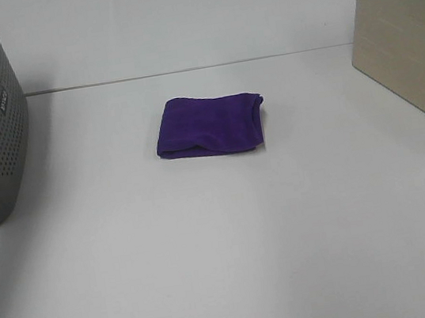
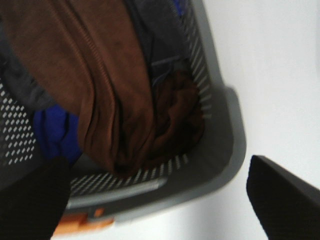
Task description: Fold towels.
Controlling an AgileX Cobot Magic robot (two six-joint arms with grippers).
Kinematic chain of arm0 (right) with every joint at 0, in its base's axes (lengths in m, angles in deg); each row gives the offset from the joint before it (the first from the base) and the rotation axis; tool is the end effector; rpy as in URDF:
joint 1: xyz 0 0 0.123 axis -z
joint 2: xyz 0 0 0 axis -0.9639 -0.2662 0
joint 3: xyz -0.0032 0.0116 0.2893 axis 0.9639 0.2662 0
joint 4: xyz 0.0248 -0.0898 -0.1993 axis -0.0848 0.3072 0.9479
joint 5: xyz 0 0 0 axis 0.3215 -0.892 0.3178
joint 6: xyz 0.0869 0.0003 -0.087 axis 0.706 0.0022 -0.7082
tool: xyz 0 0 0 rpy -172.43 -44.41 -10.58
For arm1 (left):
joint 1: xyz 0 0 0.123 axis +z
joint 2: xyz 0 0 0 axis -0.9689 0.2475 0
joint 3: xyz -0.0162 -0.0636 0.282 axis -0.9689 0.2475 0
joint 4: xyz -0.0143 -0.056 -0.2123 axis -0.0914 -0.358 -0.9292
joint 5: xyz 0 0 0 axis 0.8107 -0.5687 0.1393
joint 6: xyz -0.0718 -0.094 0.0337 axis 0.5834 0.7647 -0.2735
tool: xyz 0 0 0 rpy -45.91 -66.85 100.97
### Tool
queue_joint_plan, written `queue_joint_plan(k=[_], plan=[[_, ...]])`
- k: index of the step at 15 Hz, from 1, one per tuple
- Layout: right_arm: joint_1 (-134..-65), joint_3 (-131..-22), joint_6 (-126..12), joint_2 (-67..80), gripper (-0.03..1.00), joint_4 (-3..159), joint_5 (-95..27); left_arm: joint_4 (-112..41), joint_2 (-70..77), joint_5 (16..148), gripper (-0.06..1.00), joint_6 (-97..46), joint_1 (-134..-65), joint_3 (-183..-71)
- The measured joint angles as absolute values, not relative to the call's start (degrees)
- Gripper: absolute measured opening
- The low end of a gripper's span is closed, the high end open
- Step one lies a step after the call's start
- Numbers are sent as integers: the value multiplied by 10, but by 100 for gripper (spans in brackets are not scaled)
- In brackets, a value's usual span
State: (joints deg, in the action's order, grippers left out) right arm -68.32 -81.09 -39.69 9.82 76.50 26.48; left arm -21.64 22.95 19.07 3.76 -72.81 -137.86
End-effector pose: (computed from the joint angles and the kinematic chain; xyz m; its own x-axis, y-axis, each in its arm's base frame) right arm 0.2157 -0.0047 0.4094 -0.7593 0.0486 -0.6489 -0.0164 0.9955 0.0938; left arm 0.3207 0.0170 0.3352 -0.8952 0.0458 -0.4434 0.0275 0.9985 0.0475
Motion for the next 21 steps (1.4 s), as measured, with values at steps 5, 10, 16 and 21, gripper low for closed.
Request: queue_joint_plan(k=[5, 10, 16, 21], plan=[[-683, -534, -404, 413, 92, 771, 266, -200, -212, 299, 87, 34, -670, -1041], [-683, -322, -427, 668, 92, 808, 122, -207, -531, 302, 87, 16, -670, -845], [-683, -282, -422, 795, 92, 803, 165, -239, -681, 227, 87, -9, -670, -782], [-734, -254, -422, 802, 92, 813, 171, -309, -695, 254, 84, -10, -677, -765]])
